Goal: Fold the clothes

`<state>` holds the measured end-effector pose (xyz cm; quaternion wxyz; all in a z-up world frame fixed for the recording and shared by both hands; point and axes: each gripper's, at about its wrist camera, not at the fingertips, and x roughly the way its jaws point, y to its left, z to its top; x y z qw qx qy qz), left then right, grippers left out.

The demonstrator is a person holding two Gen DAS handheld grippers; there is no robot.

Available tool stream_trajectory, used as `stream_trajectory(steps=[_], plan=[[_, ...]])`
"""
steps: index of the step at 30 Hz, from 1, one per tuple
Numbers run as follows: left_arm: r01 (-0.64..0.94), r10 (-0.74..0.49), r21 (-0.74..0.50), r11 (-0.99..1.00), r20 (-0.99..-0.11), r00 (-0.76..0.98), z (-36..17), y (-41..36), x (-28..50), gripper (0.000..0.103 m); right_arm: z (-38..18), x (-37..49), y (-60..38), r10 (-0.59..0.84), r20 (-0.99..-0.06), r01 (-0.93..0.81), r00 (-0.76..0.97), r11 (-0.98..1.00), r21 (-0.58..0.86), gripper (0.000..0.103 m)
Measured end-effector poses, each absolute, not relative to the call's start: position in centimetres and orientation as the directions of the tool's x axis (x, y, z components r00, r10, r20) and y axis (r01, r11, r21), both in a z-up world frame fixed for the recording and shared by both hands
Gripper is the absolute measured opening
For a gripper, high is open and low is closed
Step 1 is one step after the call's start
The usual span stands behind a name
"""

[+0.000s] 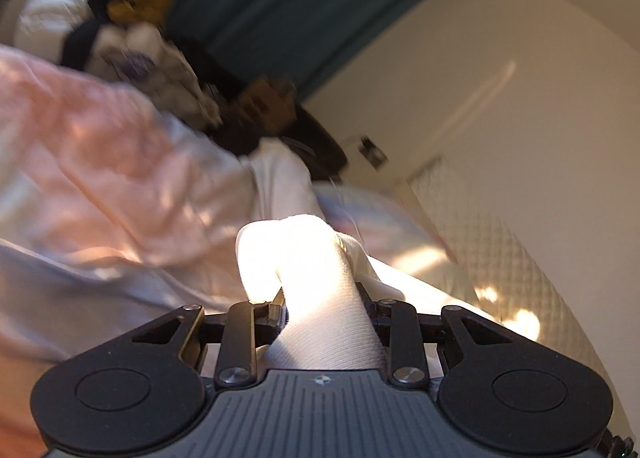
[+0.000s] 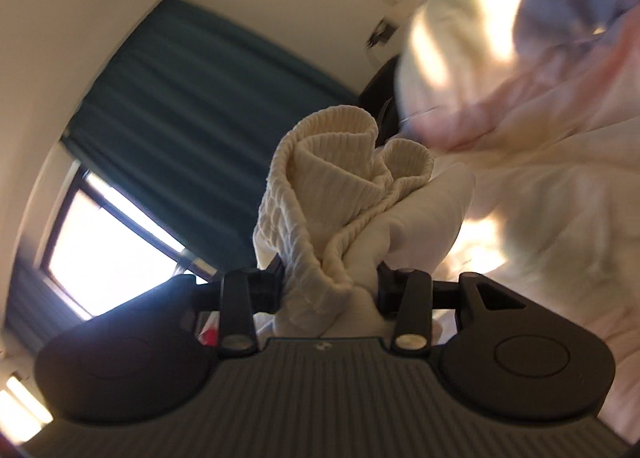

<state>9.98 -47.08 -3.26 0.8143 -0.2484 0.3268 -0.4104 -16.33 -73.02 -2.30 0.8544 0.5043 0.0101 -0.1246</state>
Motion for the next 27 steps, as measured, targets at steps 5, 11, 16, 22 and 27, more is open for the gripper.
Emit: stream_trajectory(steps=[5, 11, 16, 22, 27], plan=[[0.485, -0.823, -0.666, 0.567, -0.426, 0.376, -10.2, -50.7, 12.2, 0.031, -8.2, -17.6, -75.1, -0.229, -0.269, 0.34, 0.936, 0.376, 0.862, 0.044], [0.489, -0.817, -0.654, 0.576, -0.481, 0.318, -15.3, -51.3, 15.3, 0.034, -14.2, -17.8, -75.7, -0.202, -0.402, 0.446, 0.893, 0.282, 0.85, 0.043], [0.533, -0.809, -0.615, 0.581, -0.509, 0.295, -13.2, -49.7, 14.3, 0.049, -15.7, -17.9, -76.0, -0.197, -0.395, 0.433, 0.897, 0.225, 0.873, 0.046], [0.585, -0.782, -0.542, 0.603, -0.545, 0.301, -9.6, -46.7, 12.4, 0.079, -13.8, -18.4, -75.7, -0.204, -0.46, 0.498, 0.864, 0.211, 0.841, 0.063], [0.673, -0.78, -0.45, 0.588, -0.537, 0.323, -4.2, -44.2, 9.2, 0.091, -10.2, -19.9, -74.0, -0.285, -0.527, 0.597, 0.801, 0.3, 0.744, 0.083]])
